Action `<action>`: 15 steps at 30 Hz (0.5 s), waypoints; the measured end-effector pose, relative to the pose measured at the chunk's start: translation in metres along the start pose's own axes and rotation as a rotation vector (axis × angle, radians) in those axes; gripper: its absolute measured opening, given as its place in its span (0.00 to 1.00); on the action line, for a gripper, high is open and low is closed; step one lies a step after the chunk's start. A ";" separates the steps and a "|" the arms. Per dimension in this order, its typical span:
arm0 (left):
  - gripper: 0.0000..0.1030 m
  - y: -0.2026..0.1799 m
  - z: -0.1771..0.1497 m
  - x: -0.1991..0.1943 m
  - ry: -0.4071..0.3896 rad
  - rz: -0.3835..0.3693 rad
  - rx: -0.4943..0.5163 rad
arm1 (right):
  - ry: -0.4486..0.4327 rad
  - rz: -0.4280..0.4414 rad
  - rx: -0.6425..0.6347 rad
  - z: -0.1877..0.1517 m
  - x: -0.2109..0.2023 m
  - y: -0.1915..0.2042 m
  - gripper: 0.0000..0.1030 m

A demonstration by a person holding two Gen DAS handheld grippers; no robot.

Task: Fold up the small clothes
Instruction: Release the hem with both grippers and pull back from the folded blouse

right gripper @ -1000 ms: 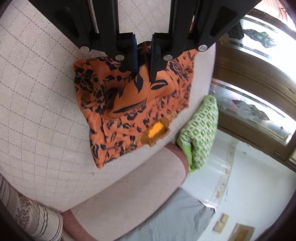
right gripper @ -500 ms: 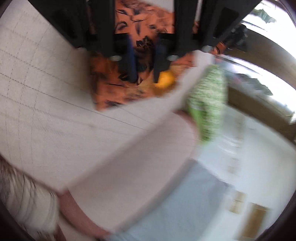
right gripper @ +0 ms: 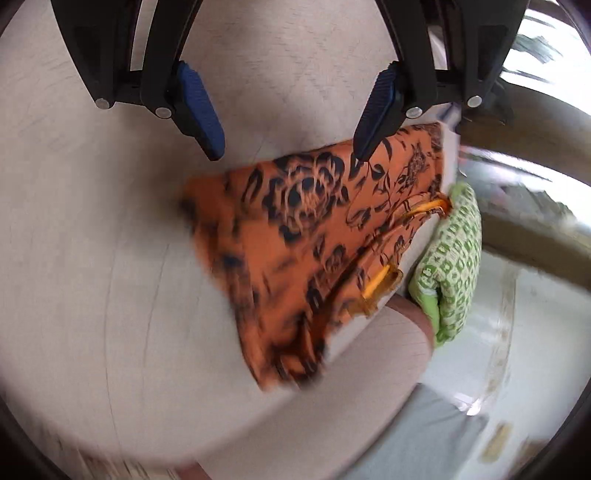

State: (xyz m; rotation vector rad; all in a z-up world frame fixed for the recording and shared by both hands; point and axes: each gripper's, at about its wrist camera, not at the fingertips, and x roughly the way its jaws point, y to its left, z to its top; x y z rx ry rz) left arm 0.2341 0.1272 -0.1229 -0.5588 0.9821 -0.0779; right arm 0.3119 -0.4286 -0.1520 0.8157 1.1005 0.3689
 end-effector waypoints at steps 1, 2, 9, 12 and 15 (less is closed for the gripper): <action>0.67 -0.003 0.001 0.009 -0.008 0.028 -0.009 | -0.020 0.011 0.046 0.002 0.006 -0.003 0.72; 0.67 -0.003 0.000 0.011 -0.015 0.044 -0.016 | -0.049 0.024 0.091 0.005 0.009 -0.007 0.72; 0.10 0.002 0.019 0.033 -0.029 0.106 -0.144 | -0.193 0.090 0.371 0.029 0.035 -0.017 0.20; 0.08 -0.008 0.028 0.019 -0.031 0.106 -0.114 | -0.187 0.071 0.344 0.034 0.037 -0.012 0.18; 0.08 -0.026 0.027 -0.020 -0.098 0.082 -0.058 | -0.227 0.093 0.256 0.036 0.010 0.019 0.14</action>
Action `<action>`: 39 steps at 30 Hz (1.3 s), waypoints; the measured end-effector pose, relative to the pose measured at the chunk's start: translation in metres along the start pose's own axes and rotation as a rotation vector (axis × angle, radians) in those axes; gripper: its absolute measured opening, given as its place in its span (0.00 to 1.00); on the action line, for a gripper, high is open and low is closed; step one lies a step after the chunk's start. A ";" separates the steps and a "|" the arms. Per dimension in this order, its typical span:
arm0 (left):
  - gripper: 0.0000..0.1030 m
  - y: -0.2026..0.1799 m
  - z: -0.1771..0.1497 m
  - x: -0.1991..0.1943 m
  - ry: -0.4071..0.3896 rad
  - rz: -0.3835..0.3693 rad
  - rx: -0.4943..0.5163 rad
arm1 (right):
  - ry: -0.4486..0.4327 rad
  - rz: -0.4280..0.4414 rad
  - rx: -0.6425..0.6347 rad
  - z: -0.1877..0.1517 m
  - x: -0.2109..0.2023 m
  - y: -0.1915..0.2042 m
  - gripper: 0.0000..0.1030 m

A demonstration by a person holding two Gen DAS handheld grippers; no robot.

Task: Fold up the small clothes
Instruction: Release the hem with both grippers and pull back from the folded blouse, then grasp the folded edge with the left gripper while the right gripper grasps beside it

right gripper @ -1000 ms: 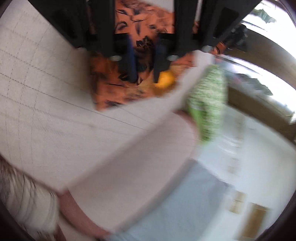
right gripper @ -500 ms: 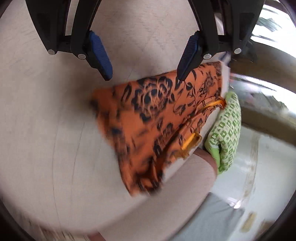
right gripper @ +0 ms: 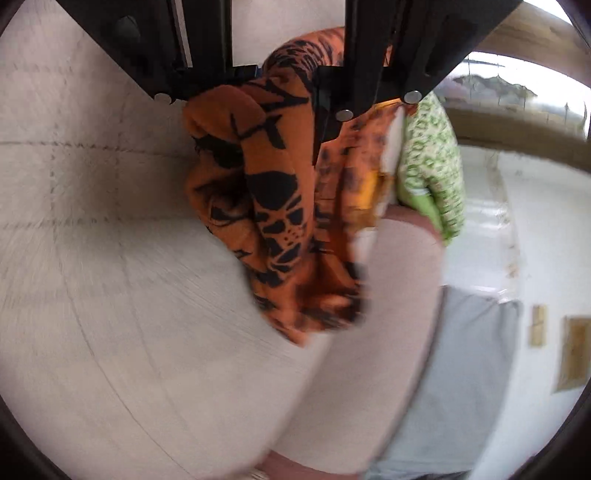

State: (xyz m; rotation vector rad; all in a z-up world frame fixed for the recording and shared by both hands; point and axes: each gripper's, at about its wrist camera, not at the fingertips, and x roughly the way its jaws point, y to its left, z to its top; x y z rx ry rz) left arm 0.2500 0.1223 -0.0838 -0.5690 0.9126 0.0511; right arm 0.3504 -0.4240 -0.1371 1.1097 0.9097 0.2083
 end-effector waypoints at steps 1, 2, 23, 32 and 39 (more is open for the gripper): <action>0.07 -0.004 -0.003 -0.018 -0.022 -0.012 0.004 | -0.013 0.005 -0.034 -0.001 -0.010 0.011 0.12; 0.07 -0.004 -0.006 -0.031 -0.039 -0.018 0.010 | -0.025 0.010 -0.061 -0.002 -0.020 0.020 0.11; 0.48 0.049 -0.067 -0.105 -0.084 0.093 0.364 | -0.015 -0.280 -0.554 -0.086 -0.126 0.032 0.70; 0.47 0.027 -0.057 -0.037 0.064 0.085 0.751 | 0.127 -0.366 -0.956 -0.037 -0.079 0.031 0.69; 0.47 0.017 -0.048 -0.017 0.078 0.113 0.930 | 0.175 -0.361 -1.024 -0.011 -0.034 0.029 0.68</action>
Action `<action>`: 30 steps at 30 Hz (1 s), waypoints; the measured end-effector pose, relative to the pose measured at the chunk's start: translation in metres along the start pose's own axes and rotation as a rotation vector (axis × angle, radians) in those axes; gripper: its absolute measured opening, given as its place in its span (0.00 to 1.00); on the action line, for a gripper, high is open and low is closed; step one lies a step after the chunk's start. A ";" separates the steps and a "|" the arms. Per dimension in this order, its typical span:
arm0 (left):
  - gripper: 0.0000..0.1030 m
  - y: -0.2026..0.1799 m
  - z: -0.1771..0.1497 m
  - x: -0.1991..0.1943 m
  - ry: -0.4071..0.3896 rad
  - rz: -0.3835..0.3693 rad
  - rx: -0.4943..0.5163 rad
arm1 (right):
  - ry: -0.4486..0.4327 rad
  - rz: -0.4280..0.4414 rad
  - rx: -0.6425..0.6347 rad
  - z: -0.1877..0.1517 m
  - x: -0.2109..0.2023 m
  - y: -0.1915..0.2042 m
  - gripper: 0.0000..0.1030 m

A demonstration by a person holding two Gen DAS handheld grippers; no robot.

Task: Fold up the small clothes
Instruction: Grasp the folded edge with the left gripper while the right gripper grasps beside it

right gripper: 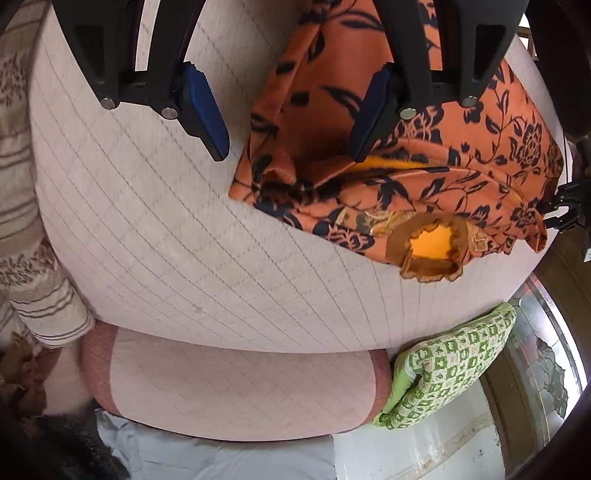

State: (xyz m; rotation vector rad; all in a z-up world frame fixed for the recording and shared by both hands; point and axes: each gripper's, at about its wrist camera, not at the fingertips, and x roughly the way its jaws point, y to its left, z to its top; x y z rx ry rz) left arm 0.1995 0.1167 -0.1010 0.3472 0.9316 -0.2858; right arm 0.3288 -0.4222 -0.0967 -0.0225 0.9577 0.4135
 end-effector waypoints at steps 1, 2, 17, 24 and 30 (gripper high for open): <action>0.47 0.000 0.003 0.002 -0.002 0.012 0.033 | 0.000 0.009 -0.009 0.001 0.001 0.000 0.68; 0.47 -0.001 0.006 0.003 -0.004 0.021 0.058 | 0.003 0.012 -0.018 0.002 0.004 0.001 0.68; 0.26 0.064 0.041 0.058 0.077 -0.036 -0.471 | 0.050 0.061 0.449 0.008 0.055 -0.054 0.44; 0.35 0.032 0.033 -0.019 -0.072 -0.063 -0.397 | -0.089 -0.004 0.384 0.002 -0.017 -0.027 0.57; 0.63 -0.022 0.007 -0.059 -0.112 -0.142 -0.362 | -0.014 0.307 0.373 -0.023 -0.021 0.014 0.73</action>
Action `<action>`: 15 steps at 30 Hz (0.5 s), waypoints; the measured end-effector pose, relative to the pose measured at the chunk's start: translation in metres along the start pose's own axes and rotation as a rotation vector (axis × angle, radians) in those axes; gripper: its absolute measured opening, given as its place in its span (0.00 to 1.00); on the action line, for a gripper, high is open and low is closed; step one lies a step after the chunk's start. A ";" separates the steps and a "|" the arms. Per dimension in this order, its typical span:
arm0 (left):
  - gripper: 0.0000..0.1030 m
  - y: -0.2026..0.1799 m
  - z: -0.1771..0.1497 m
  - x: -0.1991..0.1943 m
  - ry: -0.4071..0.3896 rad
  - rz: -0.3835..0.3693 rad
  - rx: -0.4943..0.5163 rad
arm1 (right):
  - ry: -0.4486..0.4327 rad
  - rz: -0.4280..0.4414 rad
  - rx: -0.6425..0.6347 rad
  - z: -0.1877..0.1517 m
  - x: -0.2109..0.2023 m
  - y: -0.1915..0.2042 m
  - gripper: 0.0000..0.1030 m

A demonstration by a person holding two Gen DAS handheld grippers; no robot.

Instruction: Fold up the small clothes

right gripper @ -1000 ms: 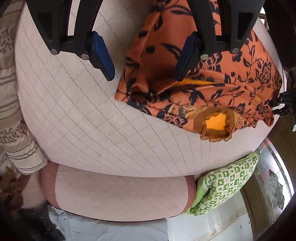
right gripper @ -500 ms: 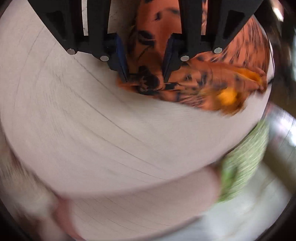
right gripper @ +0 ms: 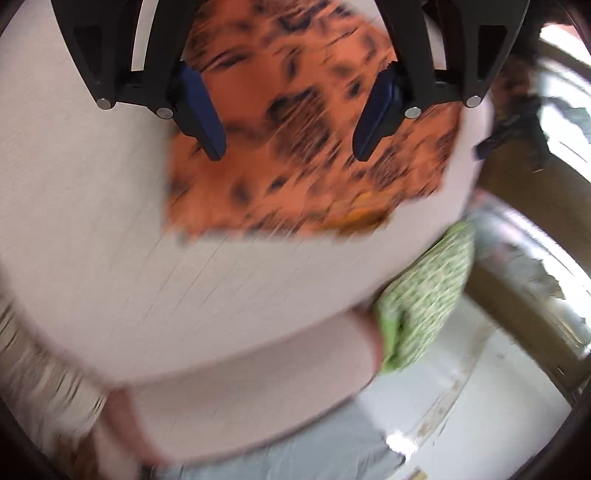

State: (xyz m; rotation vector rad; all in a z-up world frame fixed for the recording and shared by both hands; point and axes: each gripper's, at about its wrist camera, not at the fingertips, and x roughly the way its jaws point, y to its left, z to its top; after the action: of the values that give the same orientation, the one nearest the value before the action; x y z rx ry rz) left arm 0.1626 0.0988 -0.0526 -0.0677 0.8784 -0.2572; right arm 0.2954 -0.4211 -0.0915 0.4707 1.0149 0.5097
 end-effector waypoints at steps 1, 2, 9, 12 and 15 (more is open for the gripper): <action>0.65 -0.006 -0.010 0.002 0.009 -0.011 -0.003 | 0.073 -0.006 0.032 -0.008 0.017 -0.008 0.74; 0.65 -0.009 -0.019 0.007 0.029 -0.002 -0.006 | 0.117 -0.050 0.083 -0.014 0.032 -0.022 0.73; 0.65 -0.026 -0.041 0.017 0.100 0.139 0.012 | -0.029 0.005 0.215 -0.031 -0.002 -0.020 0.73; 0.66 -0.030 -0.035 -0.005 0.011 0.118 -0.007 | -0.001 0.079 0.145 -0.052 -0.009 -0.002 0.74; 0.71 -0.019 -0.041 0.016 0.089 0.122 -0.055 | 0.108 -0.029 0.209 -0.077 0.018 -0.031 0.68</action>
State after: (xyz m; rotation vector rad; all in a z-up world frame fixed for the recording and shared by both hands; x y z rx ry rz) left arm 0.1372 0.0786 -0.0878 -0.0543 0.9742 -0.1225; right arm 0.2409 -0.4248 -0.1560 0.6184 1.1833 0.4085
